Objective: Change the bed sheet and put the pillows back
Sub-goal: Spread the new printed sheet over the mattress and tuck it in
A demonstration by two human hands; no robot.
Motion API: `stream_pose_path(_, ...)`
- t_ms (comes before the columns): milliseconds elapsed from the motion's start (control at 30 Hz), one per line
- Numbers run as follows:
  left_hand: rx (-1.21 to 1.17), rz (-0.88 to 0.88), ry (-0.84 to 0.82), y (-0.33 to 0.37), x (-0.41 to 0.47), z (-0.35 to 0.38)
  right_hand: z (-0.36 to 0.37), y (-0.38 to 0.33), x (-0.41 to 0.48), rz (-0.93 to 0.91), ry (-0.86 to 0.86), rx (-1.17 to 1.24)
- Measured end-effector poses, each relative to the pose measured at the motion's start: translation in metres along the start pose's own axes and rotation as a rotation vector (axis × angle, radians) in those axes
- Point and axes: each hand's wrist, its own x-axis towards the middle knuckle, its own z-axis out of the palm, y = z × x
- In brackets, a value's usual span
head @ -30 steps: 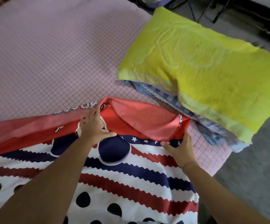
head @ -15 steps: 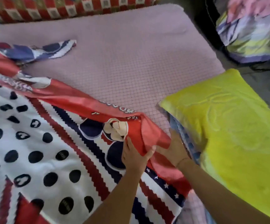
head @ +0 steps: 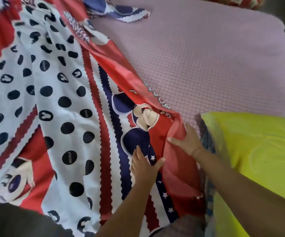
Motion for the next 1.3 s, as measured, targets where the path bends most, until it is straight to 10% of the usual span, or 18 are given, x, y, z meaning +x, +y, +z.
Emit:
stream_pose_path(333, -0.342, -0.128, 0.335, -0.004, -0.006, 0.067, 0.016, -0.001, 0.083, 0.107, -0.124, 0.075)
stream_pose_path(600, -0.575, -0.089, 0.387, -0.013, -0.073, 0.048, 0.007, 0.012, -0.001, -0.011, -0.614, 0.231)
stream_pose_path(800, -0.66, 0.09, 0.235, -0.002, -0.124, 0.035, -0.028, 0.018, -0.083, 0.041, -0.788, 0.426)
stream_pose_path(1300, -0.446, 0.404, -0.231, 0.016, -0.231, 0.043, -0.069, -0.021, -0.121, 0.056, -0.532, 0.46)
